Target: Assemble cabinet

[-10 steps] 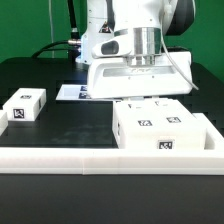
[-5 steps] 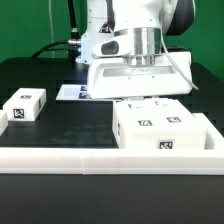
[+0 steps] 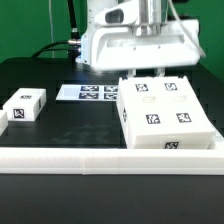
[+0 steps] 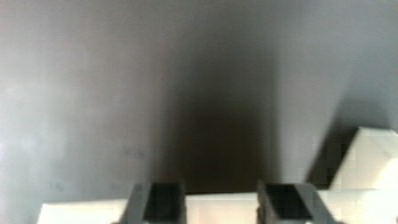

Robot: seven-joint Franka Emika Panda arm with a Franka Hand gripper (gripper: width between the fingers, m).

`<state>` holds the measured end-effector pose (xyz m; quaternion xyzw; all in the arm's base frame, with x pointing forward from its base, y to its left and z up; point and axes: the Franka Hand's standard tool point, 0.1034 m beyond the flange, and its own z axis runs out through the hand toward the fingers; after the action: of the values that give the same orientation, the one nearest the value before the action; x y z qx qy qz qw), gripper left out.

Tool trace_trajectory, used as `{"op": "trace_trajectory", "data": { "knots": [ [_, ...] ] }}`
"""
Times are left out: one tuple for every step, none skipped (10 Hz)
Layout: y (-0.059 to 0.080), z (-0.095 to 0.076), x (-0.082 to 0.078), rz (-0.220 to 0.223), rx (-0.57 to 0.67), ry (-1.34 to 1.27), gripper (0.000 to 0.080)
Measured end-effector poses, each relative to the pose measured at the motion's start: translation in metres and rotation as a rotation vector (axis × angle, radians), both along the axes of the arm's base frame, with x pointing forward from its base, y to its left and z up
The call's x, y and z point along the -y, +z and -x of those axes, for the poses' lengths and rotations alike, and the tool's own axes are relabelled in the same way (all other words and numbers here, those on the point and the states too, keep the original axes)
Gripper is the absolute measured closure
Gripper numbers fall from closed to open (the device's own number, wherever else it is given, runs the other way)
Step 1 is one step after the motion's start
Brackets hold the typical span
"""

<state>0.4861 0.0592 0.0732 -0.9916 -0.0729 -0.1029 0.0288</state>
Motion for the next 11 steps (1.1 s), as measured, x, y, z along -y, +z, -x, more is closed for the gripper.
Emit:
{"op": "trace_trajectory", "data": {
  "knots": [
    [-0.002,0.0,0.001,0.001,0.016,-0.002,0.0604],
    [-0.007,0.001,0.001,0.001,0.008,-0.002,0.0604],
    [-0.006,0.001,0.001,0.001,0.009,-0.002,0.0605],
    [-0.007,0.001,0.001,0.002,0.012,-0.003,0.0605],
    [-0.008,0.001,0.001,0.002,0.02,-0.004,0.0605],
    [-0.005,-0.001,0.001,0.002,0.026,-0.004,0.0608],
    [0.002,-0.004,0.0,0.002,0.04,-0.002,0.0608],
    [0.011,-0.008,-0.001,0.002,0.055,0.0,0.0613],
    [0.022,-0.011,-0.001,0.001,0.053,0.002,0.0617],
    [0.032,-0.013,-0.003,-0.003,0.039,0.001,0.0617],
    [0.046,-0.018,-0.011,-0.01,0.011,0.003,0.0624]
  ]
}}
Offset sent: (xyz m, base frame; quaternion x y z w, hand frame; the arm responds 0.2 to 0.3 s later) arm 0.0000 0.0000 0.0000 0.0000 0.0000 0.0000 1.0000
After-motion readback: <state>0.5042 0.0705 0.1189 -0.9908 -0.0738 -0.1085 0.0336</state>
